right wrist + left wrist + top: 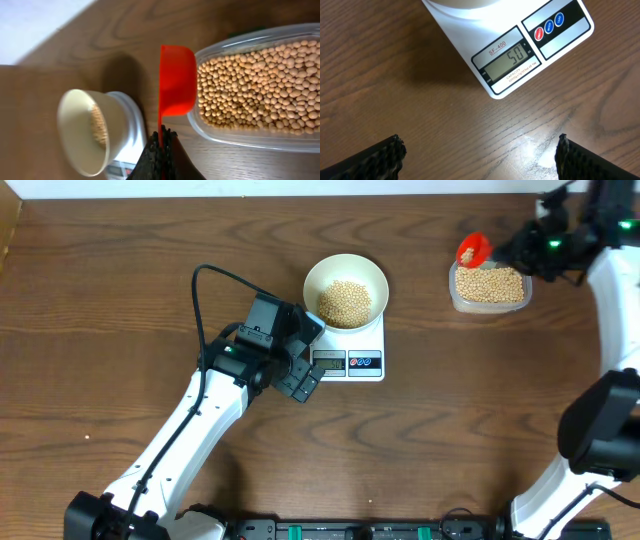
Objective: Scoop item into bowl and weigh 50g on scale
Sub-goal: 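Carry the red scoop right to the soybean tub, then lower the scoop into the tub and open the right gripper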
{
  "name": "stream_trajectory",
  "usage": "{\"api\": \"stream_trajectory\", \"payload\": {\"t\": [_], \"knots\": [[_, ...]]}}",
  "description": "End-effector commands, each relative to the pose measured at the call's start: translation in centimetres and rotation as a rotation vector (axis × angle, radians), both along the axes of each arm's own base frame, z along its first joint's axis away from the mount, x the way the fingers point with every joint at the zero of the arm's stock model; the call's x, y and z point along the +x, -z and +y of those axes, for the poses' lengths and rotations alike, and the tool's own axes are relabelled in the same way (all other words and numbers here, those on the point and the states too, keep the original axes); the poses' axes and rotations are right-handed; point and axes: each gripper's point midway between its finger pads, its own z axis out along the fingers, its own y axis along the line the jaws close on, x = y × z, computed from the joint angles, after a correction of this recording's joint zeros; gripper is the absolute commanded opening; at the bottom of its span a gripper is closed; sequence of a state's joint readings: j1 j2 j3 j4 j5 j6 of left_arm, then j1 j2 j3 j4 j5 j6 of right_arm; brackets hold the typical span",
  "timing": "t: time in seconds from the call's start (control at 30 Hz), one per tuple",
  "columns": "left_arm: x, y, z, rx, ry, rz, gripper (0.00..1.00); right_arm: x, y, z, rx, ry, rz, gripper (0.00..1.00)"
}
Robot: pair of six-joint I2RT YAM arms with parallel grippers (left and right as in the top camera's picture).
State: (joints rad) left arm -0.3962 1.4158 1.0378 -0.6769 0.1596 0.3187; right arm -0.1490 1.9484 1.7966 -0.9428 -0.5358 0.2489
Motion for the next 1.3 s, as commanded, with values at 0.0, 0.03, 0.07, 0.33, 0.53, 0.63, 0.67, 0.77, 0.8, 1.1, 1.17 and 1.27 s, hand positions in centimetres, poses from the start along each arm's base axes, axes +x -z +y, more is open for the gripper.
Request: {"api": "stream_trajectory", "payload": {"t": [0.0,0.03,0.07,0.33,0.53,0.63,0.67,0.77,0.8,1.1,1.17,1.27], "knots": [[-0.3,0.3,0.0,-0.003,0.012,0.013,0.98,-0.3,-0.2,-0.7,-0.162,0.022,-0.006,0.01],[-0.3,0.3,0.0,-0.003,0.012,0.012,0.98,-0.5,-0.1,-0.4,-0.163,0.014,0.004,0.01],[-0.3,0.3,0.0,-0.003,0.012,0.013,0.98,-0.7,0.0,-0.3,-0.161,0.012,0.011,0.01],[-0.3,0.3,0.0,-0.003,0.012,0.012,0.98,-0.4,-0.9,-0.3,-0.081,-0.015,-0.029,0.01],[-0.3,0.3,0.0,-0.003,0.012,0.013,0.98,-0.9,-0.4,-1.5,-0.11,-0.006,-0.006,0.01],[-0.3,0.3,0.0,-0.003,0.012,0.013,0.98,-1.4,0.3,-2.1,-0.163,0.013,0.032,0.01],[-0.3,0.3,0.0,-0.003,0.012,0.013,0.98,-1.6,0.5,-2.3,-0.184,0.018,0.044,0.01],[-0.3,0.3,0.0,-0.003,0.012,0.012,0.98,-1.8,0.9,-2.6,-0.238,0.032,0.061,0.01],[-0.3,0.3,0.0,-0.003,0.012,0.012,0.98,-1.8,1.0,-2.7,-0.256,0.035,0.064,0.01],[-0.3,0.3,0.0,-0.003,0.012,0.012,0.98,-2.3,1.8,-4.0,-0.475,0.075,0.107,0.01],[-0.3,0.3,0.0,-0.003,0.012,0.012,0.98,-2.4,1.8,-4.4,-0.533,0.092,0.115,0.01],[-0.3,0.3,0.0,-0.003,0.012,0.013,0.98,-2.4,1.7,-4.9,-0.615,0.109,0.117,0.01]]}}
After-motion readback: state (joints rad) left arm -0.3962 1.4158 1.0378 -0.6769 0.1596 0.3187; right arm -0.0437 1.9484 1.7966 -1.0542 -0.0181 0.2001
